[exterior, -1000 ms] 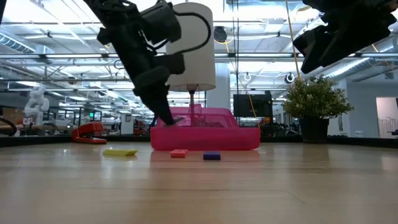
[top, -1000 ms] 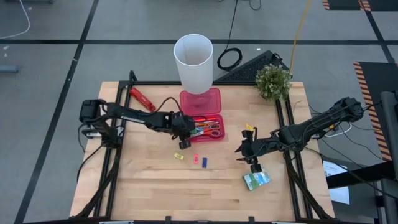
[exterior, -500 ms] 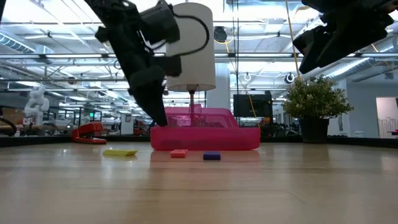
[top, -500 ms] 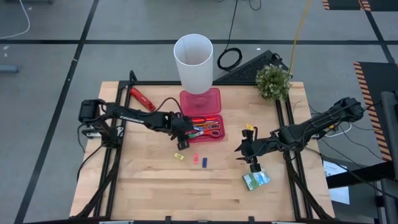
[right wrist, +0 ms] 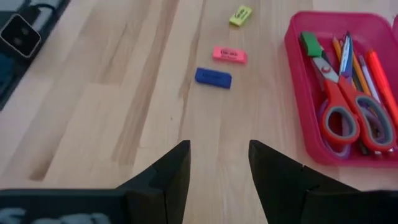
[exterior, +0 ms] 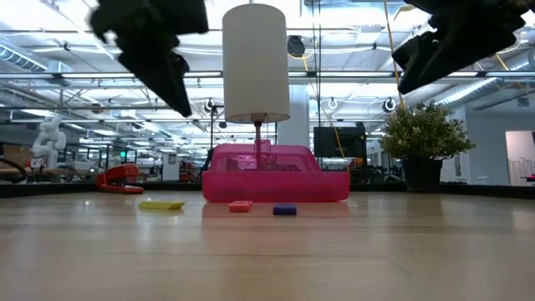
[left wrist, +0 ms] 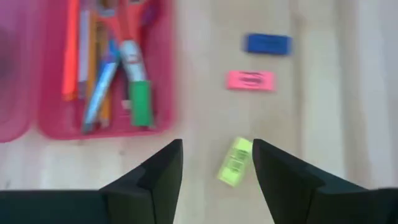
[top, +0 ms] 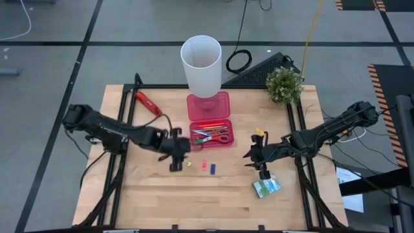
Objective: Pack school essentials
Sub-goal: Put the light green eraser into the pink supply box
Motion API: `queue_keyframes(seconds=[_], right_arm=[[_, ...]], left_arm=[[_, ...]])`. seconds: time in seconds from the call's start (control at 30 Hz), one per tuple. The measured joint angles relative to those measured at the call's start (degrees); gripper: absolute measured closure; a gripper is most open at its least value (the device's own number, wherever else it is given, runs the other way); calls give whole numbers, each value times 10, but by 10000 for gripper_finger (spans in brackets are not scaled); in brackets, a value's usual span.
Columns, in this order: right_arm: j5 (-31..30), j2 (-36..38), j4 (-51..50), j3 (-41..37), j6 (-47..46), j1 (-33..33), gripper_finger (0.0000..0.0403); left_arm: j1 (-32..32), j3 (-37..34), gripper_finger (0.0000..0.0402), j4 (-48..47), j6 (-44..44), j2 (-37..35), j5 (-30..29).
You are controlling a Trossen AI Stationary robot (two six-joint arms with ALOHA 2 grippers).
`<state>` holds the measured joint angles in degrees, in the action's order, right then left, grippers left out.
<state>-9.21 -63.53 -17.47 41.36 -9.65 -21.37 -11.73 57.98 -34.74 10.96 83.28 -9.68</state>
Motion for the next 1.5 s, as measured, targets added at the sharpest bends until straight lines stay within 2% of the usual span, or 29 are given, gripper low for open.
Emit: queue_keyframes(seconds=[0.17,0.3,0.4,0.73,0.97,1.2,1.5], right_arm=[[0,0,13,0,2,0,248],[0,0,28,0,3,0,248],[0,0,31,0,8,0,248],[0,0,31,0,9,0,248],[0,0,29,0,9,0,248],[0,0,25,0,12,0,248],[0,0,26,0,14,0,248]], left_arm=[[-51,-14,174,7,9,9,-25],[-61,-40,147,17,28,12,-35],[-60,-66,141,43,21,11,-37],[-52,-168,171,223,-56,18,10],[-31,-184,189,230,-63,41,14],[-6,-181,190,269,-86,93,70],[0,-180,190,273,-81,109,75]])
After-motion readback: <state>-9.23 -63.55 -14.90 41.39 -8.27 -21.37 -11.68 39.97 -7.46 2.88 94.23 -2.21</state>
